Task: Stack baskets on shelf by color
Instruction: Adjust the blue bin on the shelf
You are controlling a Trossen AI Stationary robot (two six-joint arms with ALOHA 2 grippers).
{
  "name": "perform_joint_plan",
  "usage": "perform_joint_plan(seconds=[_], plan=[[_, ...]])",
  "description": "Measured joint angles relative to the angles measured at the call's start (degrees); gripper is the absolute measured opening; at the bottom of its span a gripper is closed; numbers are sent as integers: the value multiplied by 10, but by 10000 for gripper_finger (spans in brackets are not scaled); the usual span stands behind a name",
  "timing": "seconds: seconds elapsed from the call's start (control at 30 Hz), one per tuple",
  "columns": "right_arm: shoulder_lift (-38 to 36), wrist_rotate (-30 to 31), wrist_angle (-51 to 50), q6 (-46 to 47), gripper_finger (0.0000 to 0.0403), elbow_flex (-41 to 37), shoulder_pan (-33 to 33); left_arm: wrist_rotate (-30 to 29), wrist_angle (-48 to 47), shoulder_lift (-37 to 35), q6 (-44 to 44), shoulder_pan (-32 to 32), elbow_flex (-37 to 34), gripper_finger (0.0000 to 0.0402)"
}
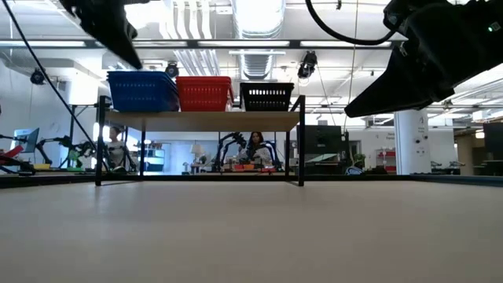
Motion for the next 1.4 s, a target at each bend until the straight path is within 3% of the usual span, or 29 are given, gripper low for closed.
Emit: perform_joint_plan(seconds=[0.23, 0.4, 0.83, 1.4], plan=[[0, 0, 0, -6, 66, 0, 0, -110, 0, 38, -4, 22, -34, 1], [0, 0, 0, -6, 66, 0, 0, -151, 1, 53, 47, 46, -35, 1], [0, 0, 0, -4, 66, 0, 0, -194, 27, 59, 116, 79, -35, 0], [0, 0, 0, -4, 66, 0, 0, -198, 62, 59, 173, 89, -31, 0]])
